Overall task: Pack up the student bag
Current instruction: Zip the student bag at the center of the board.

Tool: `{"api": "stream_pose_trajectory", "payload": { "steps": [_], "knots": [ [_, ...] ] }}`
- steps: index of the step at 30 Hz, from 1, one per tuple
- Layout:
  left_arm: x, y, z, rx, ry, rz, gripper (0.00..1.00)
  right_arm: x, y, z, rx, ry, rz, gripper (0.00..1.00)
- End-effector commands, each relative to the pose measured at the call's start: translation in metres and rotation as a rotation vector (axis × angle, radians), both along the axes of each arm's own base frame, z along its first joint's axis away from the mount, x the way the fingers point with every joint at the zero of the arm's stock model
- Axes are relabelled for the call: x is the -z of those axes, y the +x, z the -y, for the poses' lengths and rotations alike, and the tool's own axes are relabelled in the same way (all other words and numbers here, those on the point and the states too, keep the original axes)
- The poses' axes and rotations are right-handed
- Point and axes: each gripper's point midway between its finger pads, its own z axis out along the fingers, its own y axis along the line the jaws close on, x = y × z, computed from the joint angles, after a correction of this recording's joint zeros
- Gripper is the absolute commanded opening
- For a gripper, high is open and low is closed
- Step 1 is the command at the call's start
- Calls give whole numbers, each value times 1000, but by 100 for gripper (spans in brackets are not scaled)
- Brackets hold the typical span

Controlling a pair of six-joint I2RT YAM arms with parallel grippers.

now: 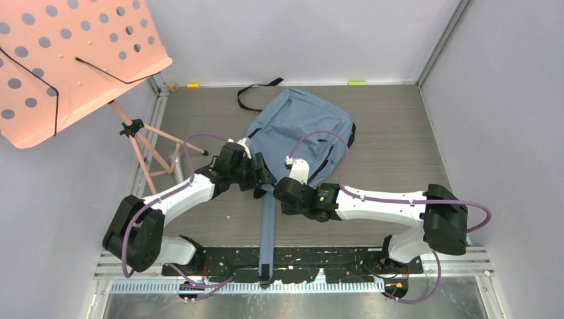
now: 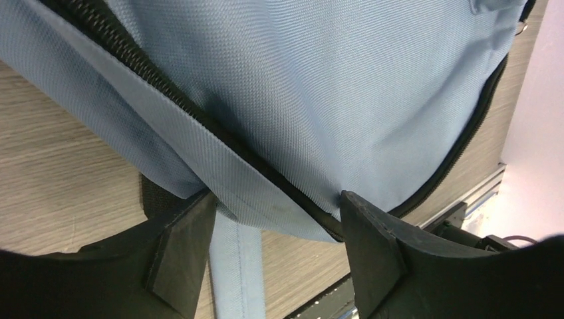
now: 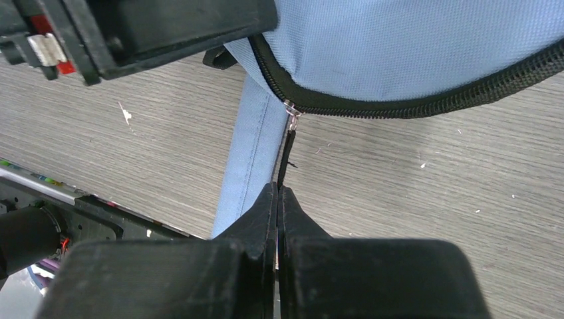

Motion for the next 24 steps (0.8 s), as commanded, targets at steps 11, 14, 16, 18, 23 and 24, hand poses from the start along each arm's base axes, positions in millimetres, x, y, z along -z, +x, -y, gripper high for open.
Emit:
{"api": "stream_pose_trajectory", "payload": {
  "steps": [11,14,16,18,23,24],
  "knots": [
    [-4,8,7,0,17,58,0,-9,-2,-1,-15,-10,17,0],
    [-8,8,0,11,60,85,0,-12,2,9,4,-44,40,1],
    [-9,7,-6,16,95,97,0,-15,5,16,19,-70,57,0],
    [-8,6,-13,19,127,100,0,-18,10,24,34,-96,73,1],
    [-7,5,-33,-6,171,96,0,-20,23,49,86,-154,92,1],
    [-7,5,-37,-11,177,95,0,-20,27,55,101,-164,89,1]
  ]
}}
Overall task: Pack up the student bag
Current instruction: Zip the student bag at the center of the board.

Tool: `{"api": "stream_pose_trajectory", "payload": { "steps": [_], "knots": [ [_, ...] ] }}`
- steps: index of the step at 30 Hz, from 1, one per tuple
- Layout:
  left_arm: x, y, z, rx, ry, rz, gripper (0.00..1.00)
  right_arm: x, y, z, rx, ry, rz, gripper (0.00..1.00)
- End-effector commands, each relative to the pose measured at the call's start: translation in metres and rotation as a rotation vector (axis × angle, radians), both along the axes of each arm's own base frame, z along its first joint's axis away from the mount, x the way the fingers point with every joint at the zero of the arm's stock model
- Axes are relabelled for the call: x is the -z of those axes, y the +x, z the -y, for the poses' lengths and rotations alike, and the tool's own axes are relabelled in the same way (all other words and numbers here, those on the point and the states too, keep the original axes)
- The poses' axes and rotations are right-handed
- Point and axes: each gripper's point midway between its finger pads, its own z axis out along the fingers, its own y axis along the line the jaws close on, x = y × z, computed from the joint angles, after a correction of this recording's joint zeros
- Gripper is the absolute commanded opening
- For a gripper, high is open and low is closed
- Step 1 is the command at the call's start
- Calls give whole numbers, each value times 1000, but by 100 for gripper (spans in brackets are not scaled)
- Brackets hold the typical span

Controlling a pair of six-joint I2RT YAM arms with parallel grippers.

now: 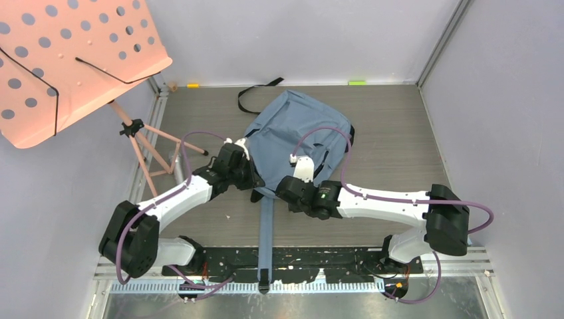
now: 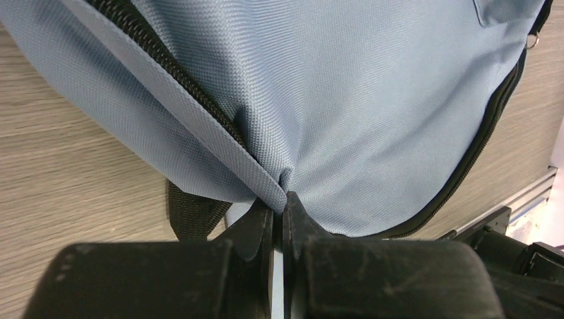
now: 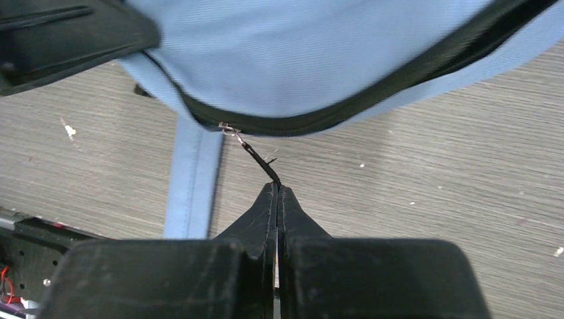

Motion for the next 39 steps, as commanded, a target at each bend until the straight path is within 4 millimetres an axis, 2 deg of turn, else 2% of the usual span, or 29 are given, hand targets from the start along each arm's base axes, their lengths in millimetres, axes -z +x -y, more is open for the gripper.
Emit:
{"api": "stream_pose_trajectory", "payload": {
  "steps": [1,8,19,27,34,39],
  "knots": [
    [-12,7,-28,-25,78,52,0,-21,15,31,58,-48,49,1],
    [-20,10,-48,-55,86,66,0,-22,35,70,139,-72,47,0],
    [-30,7,-53,-37,88,90,0,-17,74,131,275,-184,63,0],
    [-24,3,-57,-31,104,85,0,-21,104,160,353,-218,80,0],
    [-24,1,-59,-34,105,91,0,-17,122,182,400,-238,69,1],
    [-24,-1,-61,-38,108,93,0,-17,129,189,412,-233,67,1]
  ]
}}
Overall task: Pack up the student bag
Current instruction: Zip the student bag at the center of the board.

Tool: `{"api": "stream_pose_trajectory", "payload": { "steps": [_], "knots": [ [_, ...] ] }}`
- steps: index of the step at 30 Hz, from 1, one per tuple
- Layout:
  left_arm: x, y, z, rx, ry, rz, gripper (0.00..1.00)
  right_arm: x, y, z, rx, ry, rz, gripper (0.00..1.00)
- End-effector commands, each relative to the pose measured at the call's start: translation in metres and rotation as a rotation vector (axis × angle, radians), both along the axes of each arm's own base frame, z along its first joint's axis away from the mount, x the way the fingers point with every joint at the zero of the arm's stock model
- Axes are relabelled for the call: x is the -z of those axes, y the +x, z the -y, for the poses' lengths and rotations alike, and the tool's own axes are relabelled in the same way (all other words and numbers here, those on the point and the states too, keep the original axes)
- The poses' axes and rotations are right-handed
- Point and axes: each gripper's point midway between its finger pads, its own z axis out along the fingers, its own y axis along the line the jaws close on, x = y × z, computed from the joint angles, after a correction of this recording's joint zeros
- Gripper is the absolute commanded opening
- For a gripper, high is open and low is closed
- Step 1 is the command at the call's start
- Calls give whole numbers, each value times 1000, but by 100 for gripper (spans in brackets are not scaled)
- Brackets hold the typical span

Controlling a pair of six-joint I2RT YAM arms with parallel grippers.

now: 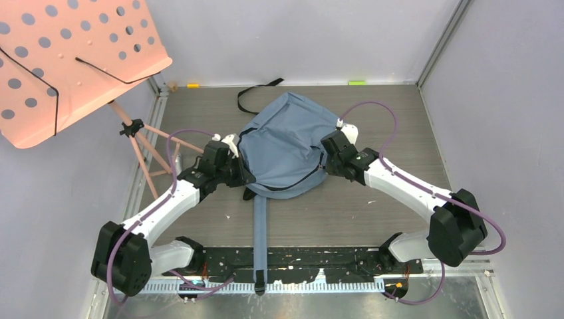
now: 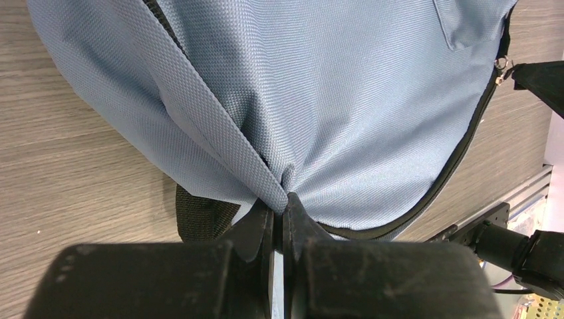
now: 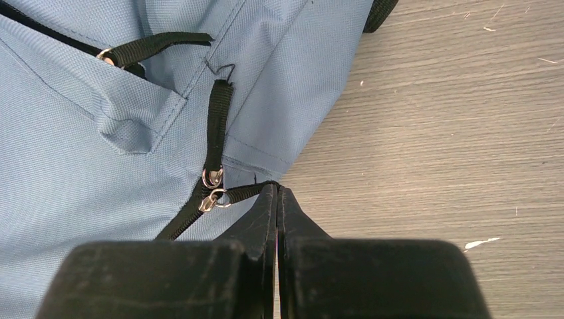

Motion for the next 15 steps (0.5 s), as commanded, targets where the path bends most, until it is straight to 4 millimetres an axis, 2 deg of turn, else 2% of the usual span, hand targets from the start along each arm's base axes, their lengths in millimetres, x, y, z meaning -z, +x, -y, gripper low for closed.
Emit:
{"api": "stream_pose_trajectory", "payload": {
  "steps": [1,10,11,13,14,15],
  "knots": [
    [3,-2,-27,-40,94,20,0,-10,16,51,103,-169,41,0],
    [-2,-3,-28,-37,89,25,1,-19,19,52,84,-152,53,1],
    [-4,-3,-27,-31,86,28,9,-22,18,51,76,-149,57,2],
    [-7,-3,-26,-20,87,37,44,-26,18,50,49,-148,64,21],
    [-8,-2,-27,-19,93,42,62,-28,18,50,32,-158,69,36],
    [-8,-2,-29,-24,100,44,75,-31,18,51,21,-168,76,44]
  ]
}}
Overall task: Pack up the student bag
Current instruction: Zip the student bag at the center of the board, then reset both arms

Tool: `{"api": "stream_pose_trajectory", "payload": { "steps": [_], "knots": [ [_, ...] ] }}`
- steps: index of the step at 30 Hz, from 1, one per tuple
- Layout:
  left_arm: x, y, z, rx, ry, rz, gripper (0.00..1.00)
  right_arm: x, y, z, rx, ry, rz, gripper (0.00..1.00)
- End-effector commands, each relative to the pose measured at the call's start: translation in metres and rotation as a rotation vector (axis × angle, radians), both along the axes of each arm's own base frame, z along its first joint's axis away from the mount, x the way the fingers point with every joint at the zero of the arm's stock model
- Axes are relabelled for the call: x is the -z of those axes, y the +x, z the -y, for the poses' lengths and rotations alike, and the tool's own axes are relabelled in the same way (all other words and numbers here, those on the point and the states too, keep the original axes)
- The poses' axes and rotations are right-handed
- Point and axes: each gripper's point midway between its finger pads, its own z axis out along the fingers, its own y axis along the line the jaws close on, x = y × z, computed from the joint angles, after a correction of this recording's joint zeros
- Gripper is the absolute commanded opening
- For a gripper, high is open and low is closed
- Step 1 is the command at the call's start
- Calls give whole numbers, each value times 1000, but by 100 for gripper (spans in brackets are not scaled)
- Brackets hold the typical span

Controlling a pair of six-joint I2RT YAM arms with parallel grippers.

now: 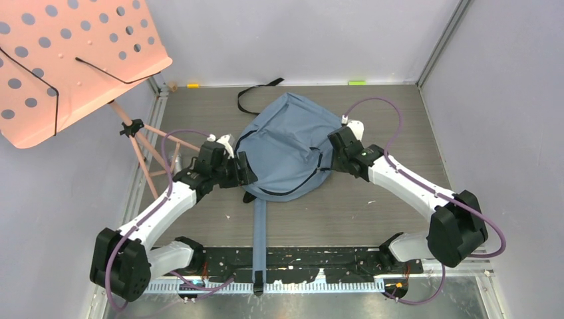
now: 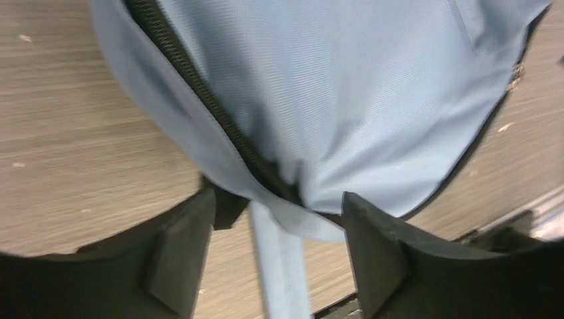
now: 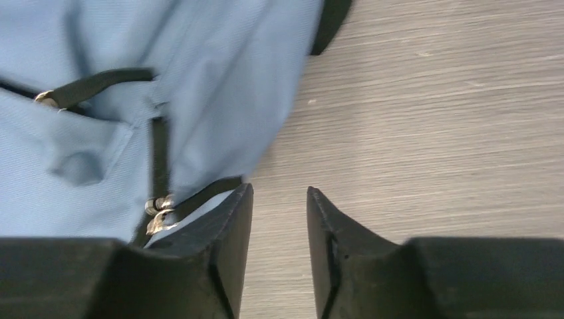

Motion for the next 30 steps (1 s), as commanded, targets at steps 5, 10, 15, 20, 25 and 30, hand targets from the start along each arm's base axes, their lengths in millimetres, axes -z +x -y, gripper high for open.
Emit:
{"api": "stream_pose_trajectory", "payload": {
  "steps": [5,10,15,20,25,30],
  "knots": [
    [-15,2,-25,-26,101,58,98,-44,6,44,6,-148,127,82],
    [-38,8,-44,-66,161,97,100,-73,-1,56,6,-138,186,92],
    [-89,12,-82,-127,315,210,100,-112,-14,69,17,-63,280,96],
    [-153,4,-114,-184,414,437,100,-157,-28,82,36,5,460,99],
    [-186,-11,-132,-260,416,614,100,-187,-46,105,101,26,643,99],
    [-168,-18,-142,-301,428,638,100,-177,-56,121,162,29,709,99]
  ]
}}
